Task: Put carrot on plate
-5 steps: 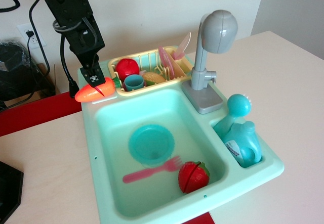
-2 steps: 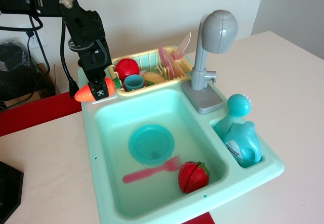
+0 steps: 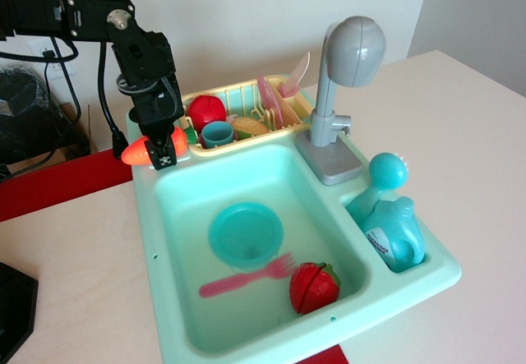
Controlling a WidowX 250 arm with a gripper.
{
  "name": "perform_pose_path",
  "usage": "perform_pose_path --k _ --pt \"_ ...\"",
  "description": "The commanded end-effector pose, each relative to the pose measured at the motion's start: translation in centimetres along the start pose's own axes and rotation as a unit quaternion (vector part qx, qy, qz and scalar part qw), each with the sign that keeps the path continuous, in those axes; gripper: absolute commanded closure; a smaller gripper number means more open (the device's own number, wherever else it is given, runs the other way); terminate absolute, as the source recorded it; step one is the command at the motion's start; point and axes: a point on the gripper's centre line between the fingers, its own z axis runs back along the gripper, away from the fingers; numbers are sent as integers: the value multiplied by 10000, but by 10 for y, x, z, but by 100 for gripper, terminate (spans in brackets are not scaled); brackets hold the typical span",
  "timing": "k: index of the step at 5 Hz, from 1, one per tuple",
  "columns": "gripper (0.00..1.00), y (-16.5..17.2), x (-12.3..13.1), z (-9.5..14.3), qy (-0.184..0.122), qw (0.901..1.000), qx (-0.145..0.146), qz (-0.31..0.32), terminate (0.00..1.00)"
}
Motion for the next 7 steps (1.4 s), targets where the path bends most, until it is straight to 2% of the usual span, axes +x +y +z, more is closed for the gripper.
perform_pose_path --k 1,2,3,4,5,6,7 --pt "100 0 1 19 -442 9990 118 -8 0" --pt "100 -15 10 40 -826 9962 67 -273 0" --pt "100 -35 22 58 -1060 9932 -11 -479 0" --pt "100 -57 27 57 -1066 9920 -138 -659 0" --pt "100 -75 29 48 -958 9927 -209 -702 0" --pt "100 -88 30 27 -804 9943 -190 -668 0" --pt "100 -95 32 2 -750 9955 11 -580 0"
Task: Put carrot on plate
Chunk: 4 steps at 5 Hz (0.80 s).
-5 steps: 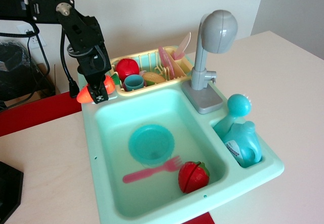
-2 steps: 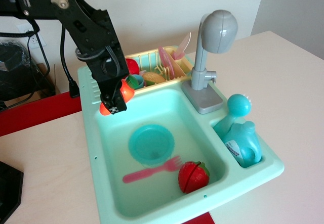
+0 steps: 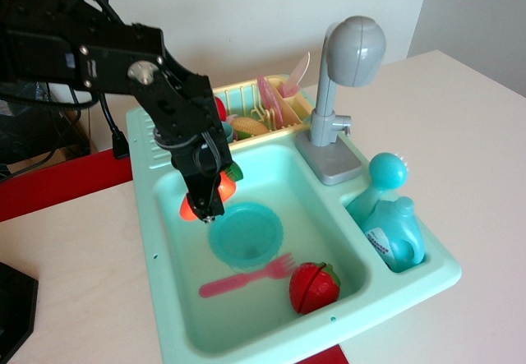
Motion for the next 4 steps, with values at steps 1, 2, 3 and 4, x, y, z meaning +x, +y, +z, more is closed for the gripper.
perform_pose_path --k 1,2,3,4 --pt "100 -1 4 -20 -12 9992 363 156 0" --pt "0 1 -3 -13 -57 9979 468 447 0" --pt "0 5 -11 3 -197 9969 493 582 0" --pt "0 11 -17 9 -187 9970 496 565 0"
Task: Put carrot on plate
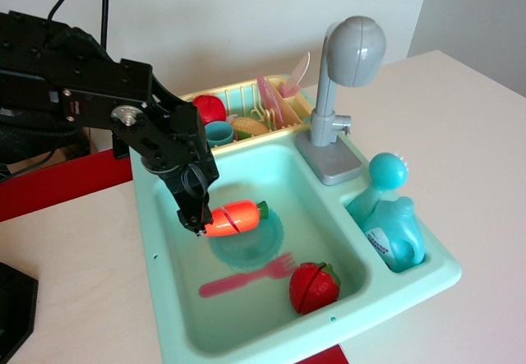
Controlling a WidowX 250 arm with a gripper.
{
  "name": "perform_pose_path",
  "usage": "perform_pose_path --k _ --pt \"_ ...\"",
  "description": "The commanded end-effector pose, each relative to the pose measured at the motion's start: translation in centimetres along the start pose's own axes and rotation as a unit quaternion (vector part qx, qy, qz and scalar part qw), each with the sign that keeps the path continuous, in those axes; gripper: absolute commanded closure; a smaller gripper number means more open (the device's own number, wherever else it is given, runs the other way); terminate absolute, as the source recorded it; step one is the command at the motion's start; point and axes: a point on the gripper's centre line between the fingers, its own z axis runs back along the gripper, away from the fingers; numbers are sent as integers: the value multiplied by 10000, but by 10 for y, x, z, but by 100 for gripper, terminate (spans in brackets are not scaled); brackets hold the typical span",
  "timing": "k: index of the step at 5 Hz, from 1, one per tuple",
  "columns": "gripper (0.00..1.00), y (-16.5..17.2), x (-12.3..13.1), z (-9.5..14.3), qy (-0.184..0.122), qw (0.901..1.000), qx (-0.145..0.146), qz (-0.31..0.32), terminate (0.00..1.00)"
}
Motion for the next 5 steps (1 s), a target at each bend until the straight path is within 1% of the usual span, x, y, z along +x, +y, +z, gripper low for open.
perform_pose_path --k 1,2,3,4,5 --pt "0 26 -8 35 -361 9993 78 92 0" --pt "0 44 -19 59 -463 9982 102 360 0" --pt "0 71 -33 78 -481 9966 139 651 0" --pt "0 99 -44 76 -329 9959 192 827 0" --pt "0 110 -43 71 -467 9958 188 764 100"
